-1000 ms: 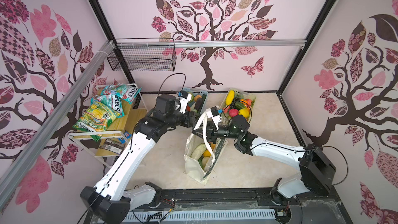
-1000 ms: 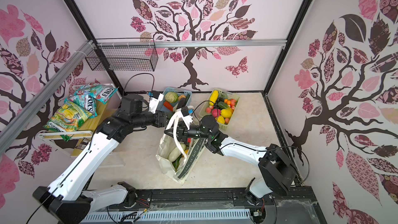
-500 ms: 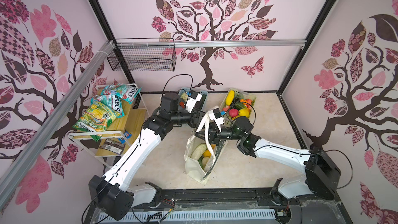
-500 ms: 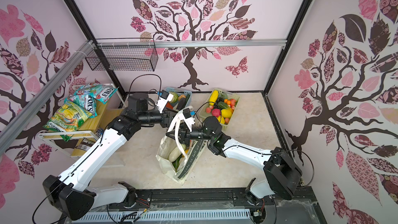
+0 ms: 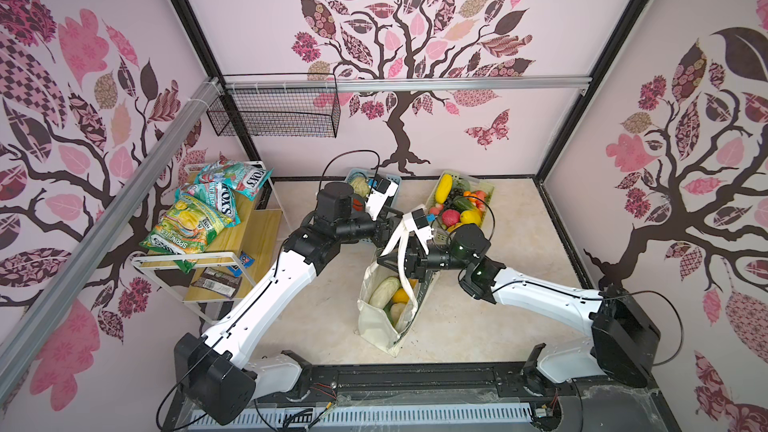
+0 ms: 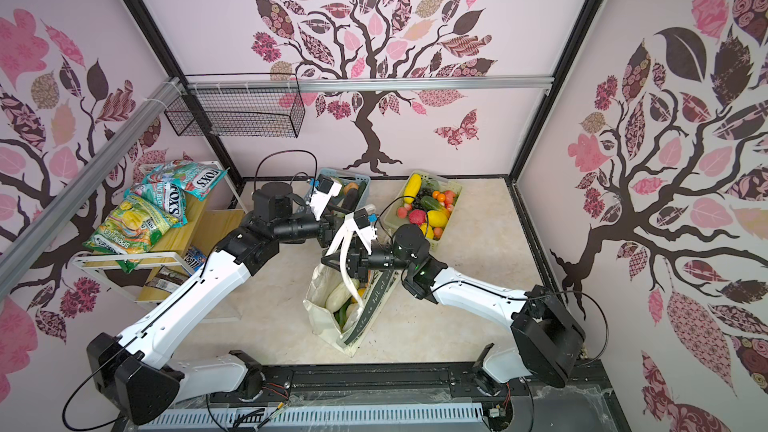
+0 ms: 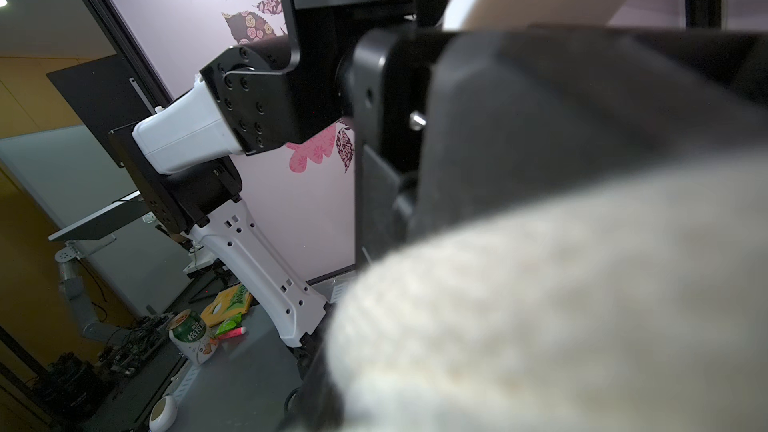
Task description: Place the food into the grocery bag and tie it
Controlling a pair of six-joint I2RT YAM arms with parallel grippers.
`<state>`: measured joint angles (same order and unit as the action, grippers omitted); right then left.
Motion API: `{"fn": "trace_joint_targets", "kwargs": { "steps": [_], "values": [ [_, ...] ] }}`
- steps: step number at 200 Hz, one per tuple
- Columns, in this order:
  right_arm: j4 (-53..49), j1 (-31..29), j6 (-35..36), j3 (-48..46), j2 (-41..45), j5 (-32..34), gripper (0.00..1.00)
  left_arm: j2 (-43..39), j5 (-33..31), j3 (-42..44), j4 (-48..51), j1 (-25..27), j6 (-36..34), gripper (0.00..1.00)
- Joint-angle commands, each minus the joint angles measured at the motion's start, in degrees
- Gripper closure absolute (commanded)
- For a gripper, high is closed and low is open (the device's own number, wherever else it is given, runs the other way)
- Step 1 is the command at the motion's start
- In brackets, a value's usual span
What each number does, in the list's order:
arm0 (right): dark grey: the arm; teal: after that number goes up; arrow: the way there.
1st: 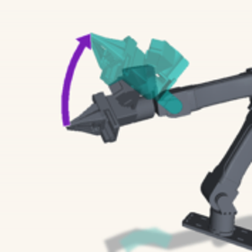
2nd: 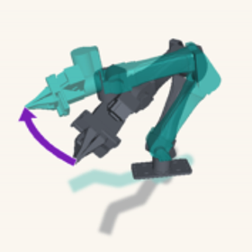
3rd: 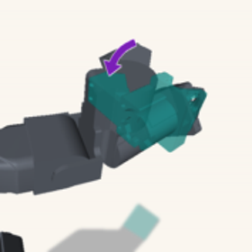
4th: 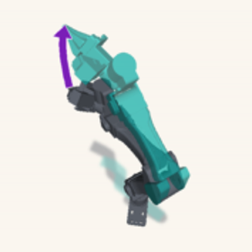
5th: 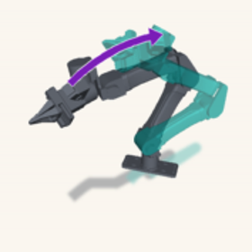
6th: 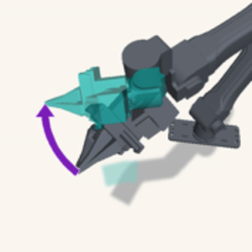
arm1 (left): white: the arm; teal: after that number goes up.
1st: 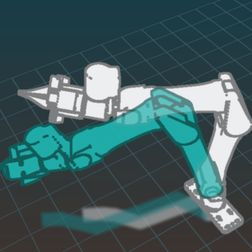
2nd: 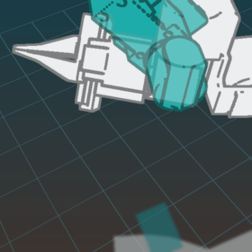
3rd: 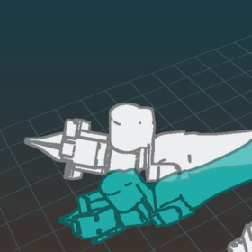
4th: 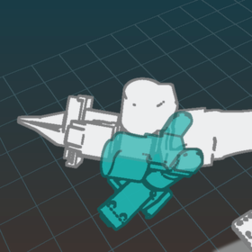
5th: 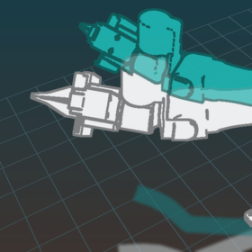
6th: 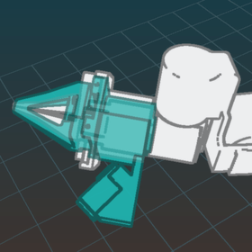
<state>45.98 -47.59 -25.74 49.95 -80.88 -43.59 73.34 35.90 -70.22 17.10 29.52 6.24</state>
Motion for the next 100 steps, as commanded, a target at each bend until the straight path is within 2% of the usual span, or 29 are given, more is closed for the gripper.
{"fn": "trace_joint_targets", "kwargs": {
  "steps": [1,45,100],
  "values": [
    [1.5,-0.5,-0.2,1.4,2.7,0.0,0.74,2.0,-2.6,1.1,-1.5,1.2,0.2,0.40],
    [0.5,-0.4,0.7,1.2,3.9,0.9,0.74,2.8,4.2,1.9,-3.8,1.5,0.6,0.36],
    [-2.4,-0.3,1.8,1.9,5.8,1.8,0.74,1.4,3.1,6.0,-10.8,2.1,4.2,0.37]
  ]
}}
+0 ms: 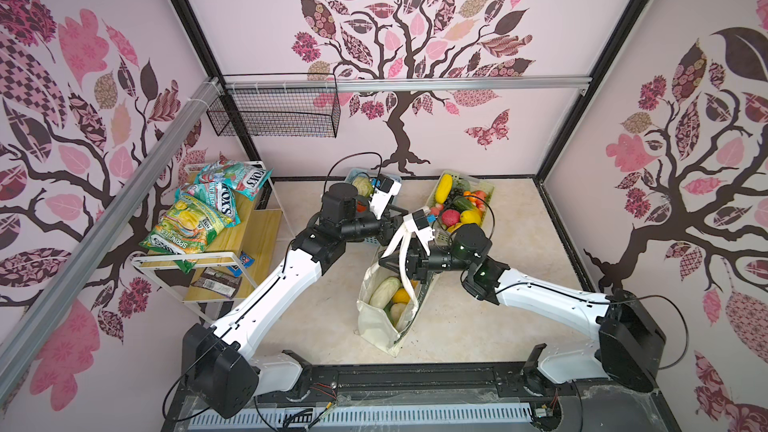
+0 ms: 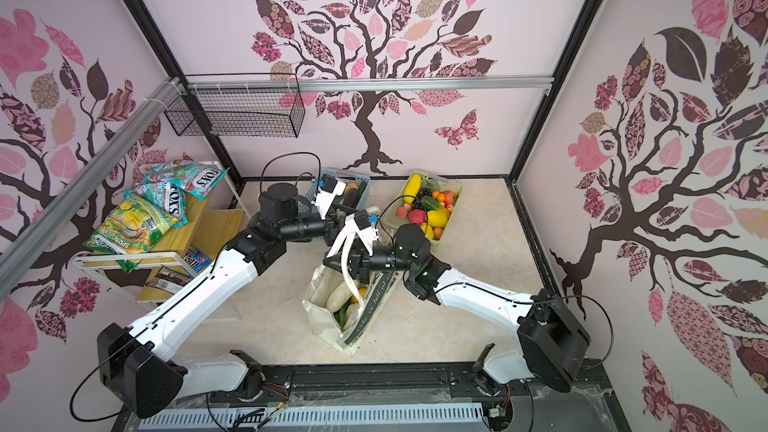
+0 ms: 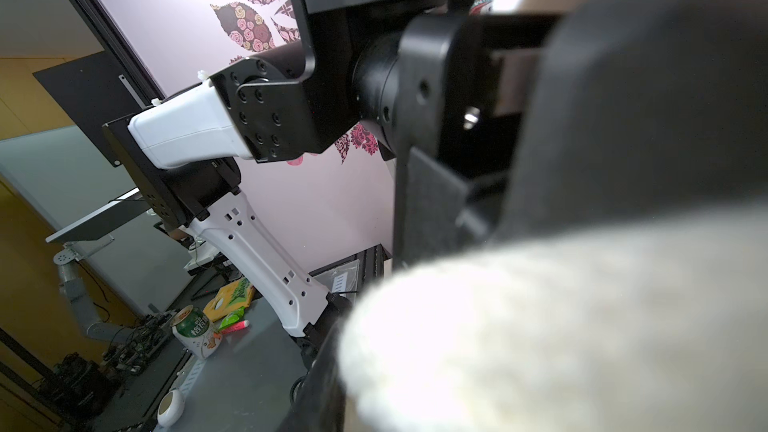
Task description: Place the food into the grocery bag and tie it
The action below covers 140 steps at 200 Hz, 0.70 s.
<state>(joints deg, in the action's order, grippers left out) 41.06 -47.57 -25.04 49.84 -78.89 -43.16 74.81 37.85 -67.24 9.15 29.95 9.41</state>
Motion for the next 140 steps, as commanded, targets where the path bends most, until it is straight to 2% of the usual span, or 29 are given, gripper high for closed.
{"fn": "trace_joint_targets", "kwargs": {
  "steps": [1,37,72,118,140],
  "values": [
    [2.4,-0.4,1.1,2.0,3.8,1.3,0.74,0.0,1.1,3.0,-2.9,1.7,1.0,0.37],
    [5.0,0.0,-2.4,0.9,5.7,4.0,0.74,1.7,2.3,2.5,-4.8,2.6,2.6,0.37],
    [3.1,0.1,-3.1,-0.4,8.9,9.2,0.74,1.0,-0.9,4.7,-4.2,2.2,2.7,0.50],
    [-2.7,0.5,-2.0,-1.1,11.3,15.4,0.74,-4.5,-3.9,11.2,-10.2,0.9,6.8,0.66],
    [-5.1,0.5,-1.0,-0.7,11.9,15.7,0.74,-6.3,-4.8,13.6,-12.1,0.7,8.1,0.71]
  ]
}}
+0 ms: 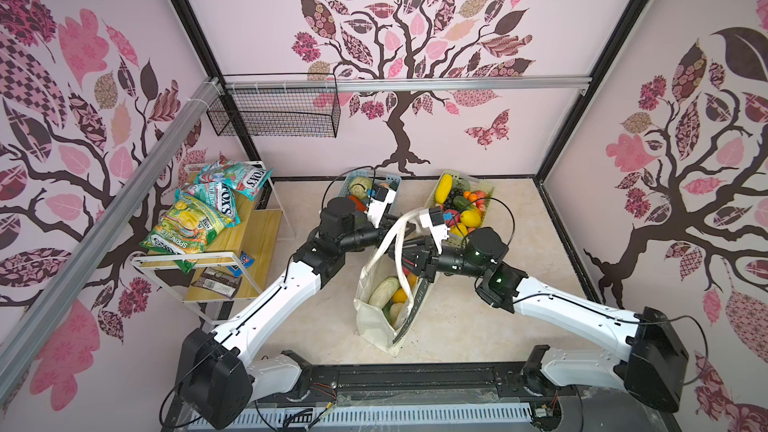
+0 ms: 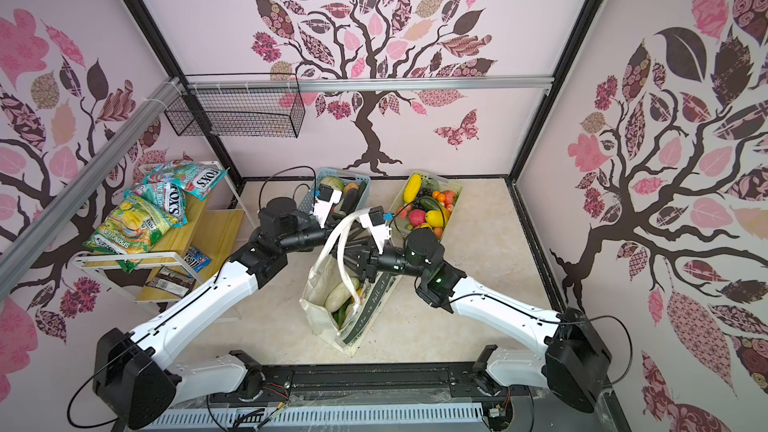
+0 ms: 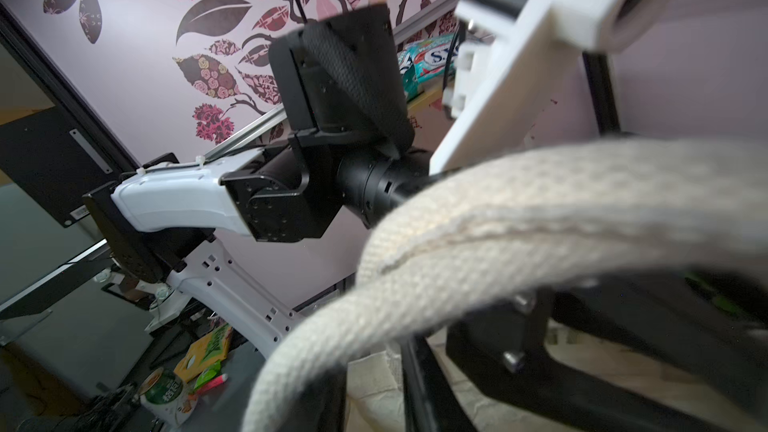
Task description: Place the food into the grocery bag and tie it
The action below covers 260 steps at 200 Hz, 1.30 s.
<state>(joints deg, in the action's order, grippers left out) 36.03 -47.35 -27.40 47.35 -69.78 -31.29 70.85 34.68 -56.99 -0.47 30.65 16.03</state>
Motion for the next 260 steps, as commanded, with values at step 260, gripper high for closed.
{"fn": "trace_joint_targets", "kwargs": {
  "steps": [260],
  "values": [
    [-13.3,1.0,4.5,2.7,3.5,6.9,0.57,-10.9,-10.2,-6.1,25.2,0.3,2.8,0.84]
  ]
}}
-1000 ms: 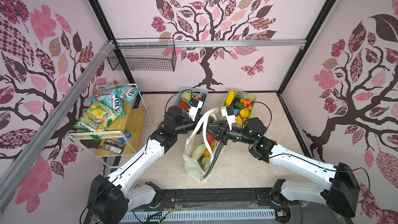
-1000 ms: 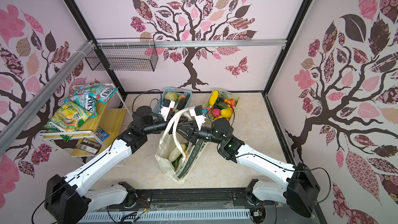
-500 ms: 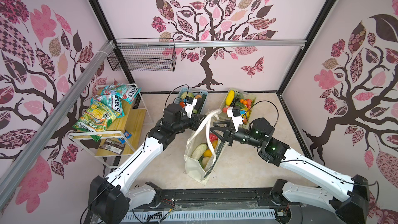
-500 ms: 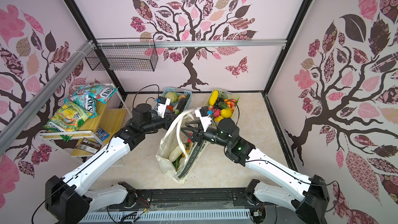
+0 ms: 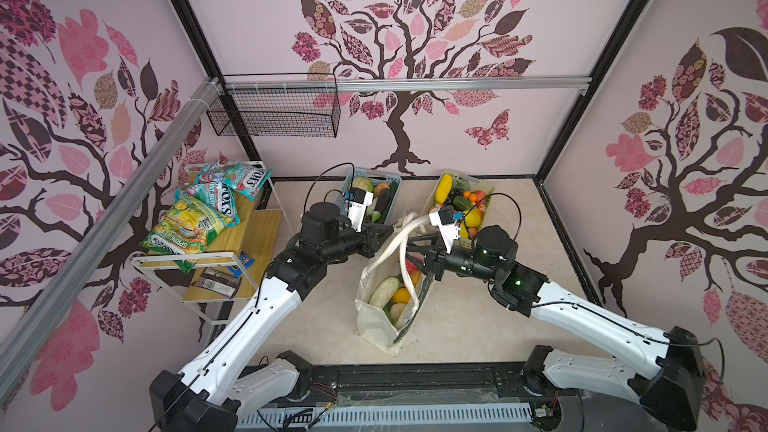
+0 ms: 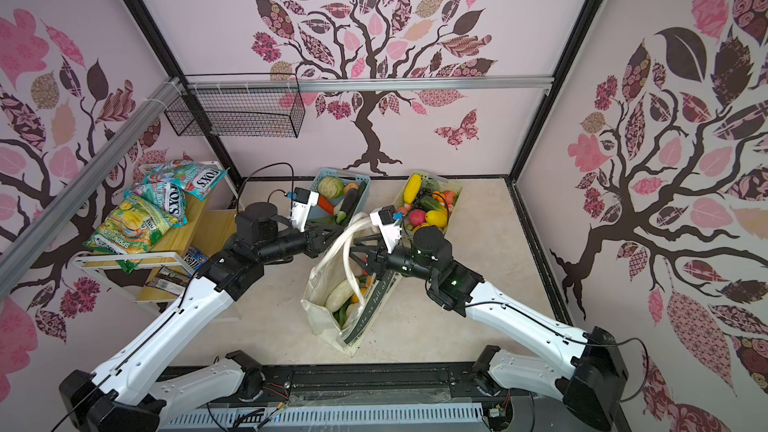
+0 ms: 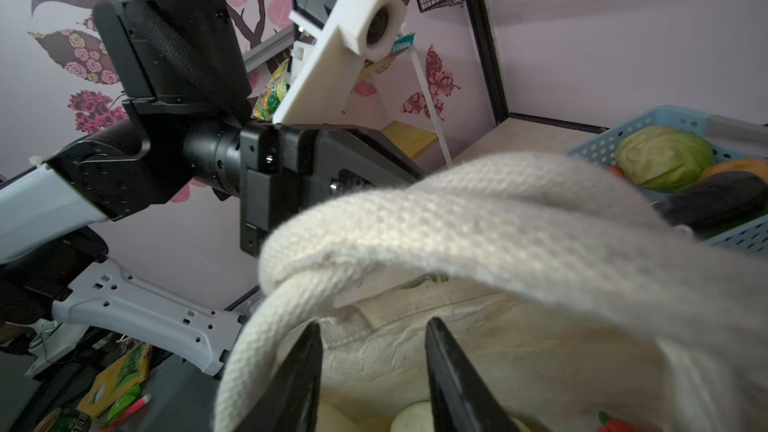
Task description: Place the food into the grocery bag and tie it
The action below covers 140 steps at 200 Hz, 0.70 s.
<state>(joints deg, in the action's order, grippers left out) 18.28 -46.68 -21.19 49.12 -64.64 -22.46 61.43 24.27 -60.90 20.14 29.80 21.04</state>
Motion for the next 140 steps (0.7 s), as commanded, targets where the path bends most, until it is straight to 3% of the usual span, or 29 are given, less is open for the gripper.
{"fn": "trace_joint_targets", "kwargs": {
  "steps": [1,44,108,140],
  "values": [
    [4.4,0.3,-1.7,1.0,-1.7,-1.9,0.57,-1.6,0.2,-2.1,4.6,1.2,-2.2,0.84],
    [3.6,0.3,-2.1,2.9,-4.4,0.2,0.58,-5.5,0.3,-2.1,7.0,2.9,-3.5,0.89],
    [2.8,0.3,-3.1,4.0,-5.0,2.9,0.57,-8.0,8.1,0.0,9.6,4.9,-5.1,0.88],
    [-2.3,0.3,-2.7,6.1,-5.1,4.9,0.57,-9.1,4.4,0.1,9.5,5.0,-5.2,0.87]
  ]
}}
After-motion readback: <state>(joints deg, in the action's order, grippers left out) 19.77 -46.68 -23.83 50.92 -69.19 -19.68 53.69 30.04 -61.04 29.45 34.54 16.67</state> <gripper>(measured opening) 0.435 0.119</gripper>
